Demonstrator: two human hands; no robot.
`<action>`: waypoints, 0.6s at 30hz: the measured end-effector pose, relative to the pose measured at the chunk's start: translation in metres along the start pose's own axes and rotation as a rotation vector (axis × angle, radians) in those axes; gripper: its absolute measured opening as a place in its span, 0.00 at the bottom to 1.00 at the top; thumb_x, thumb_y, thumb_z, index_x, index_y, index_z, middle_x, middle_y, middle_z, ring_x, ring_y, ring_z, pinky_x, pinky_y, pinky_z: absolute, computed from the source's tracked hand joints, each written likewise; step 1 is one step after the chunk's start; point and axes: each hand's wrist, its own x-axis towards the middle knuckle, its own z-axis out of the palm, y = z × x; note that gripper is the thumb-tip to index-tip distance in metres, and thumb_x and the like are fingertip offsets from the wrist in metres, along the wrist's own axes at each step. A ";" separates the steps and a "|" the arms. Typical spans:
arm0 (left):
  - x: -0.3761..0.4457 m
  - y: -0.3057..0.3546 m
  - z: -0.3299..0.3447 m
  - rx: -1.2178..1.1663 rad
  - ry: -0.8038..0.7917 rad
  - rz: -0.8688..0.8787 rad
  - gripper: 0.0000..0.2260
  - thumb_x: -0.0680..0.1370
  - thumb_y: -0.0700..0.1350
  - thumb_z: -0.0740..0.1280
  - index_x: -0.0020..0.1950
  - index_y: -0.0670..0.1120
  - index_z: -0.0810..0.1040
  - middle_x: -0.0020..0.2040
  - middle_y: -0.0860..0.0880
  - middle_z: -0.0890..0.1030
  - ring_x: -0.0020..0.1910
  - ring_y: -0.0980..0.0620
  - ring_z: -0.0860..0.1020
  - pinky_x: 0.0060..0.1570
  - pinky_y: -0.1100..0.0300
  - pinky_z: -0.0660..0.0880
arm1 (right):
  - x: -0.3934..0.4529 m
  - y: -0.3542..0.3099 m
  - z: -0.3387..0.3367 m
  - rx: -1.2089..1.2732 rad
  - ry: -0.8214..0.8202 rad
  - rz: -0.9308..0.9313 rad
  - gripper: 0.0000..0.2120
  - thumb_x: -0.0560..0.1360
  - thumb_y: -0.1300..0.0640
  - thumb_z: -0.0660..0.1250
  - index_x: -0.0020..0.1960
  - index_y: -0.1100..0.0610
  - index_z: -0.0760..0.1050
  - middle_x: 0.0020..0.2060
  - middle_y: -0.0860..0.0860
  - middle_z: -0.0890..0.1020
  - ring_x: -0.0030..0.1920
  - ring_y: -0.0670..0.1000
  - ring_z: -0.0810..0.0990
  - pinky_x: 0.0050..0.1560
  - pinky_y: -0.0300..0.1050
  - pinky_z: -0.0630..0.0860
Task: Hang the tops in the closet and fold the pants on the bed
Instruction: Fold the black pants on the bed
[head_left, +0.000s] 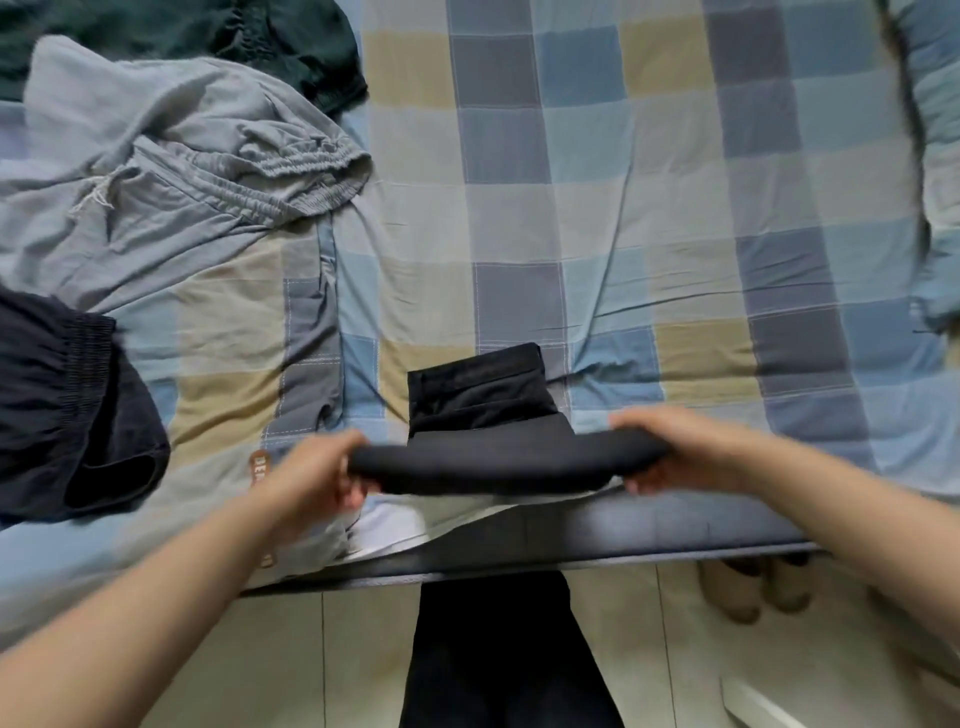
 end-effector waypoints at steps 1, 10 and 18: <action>0.014 0.026 0.000 -0.048 0.039 0.063 0.09 0.80 0.43 0.60 0.45 0.37 0.72 0.21 0.44 0.74 0.17 0.52 0.72 0.18 0.67 0.66 | 0.008 -0.026 -0.008 0.060 0.026 -0.029 0.20 0.79 0.43 0.57 0.47 0.60 0.73 0.32 0.60 0.78 0.27 0.55 0.80 0.32 0.43 0.73; 0.144 0.073 0.025 0.228 0.290 0.285 0.07 0.79 0.40 0.64 0.40 0.44 0.75 0.34 0.44 0.73 0.30 0.50 0.71 0.30 0.62 0.68 | 0.134 -0.083 -0.033 0.197 0.433 -0.185 0.21 0.81 0.41 0.52 0.59 0.57 0.70 0.53 0.57 0.78 0.40 0.52 0.75 0.40 0.44 0.73; 0.180 -0.017 0.053 0.160 0.507 0.214 0.24 0.71 0.50 0.75 0.62 0.41 0.74 0.56 0.46 0.77 0.52 0.49 0.76 0.52 0.58 0.71 | 0.187 -0.005 0.002 0.009 0.152 -0.262 0.22 0.73 0.43 0.69 0.65 0.49 0.74 0.56 0.42 0.82 0.54 0.42 0.80 0.54 0.40 0.74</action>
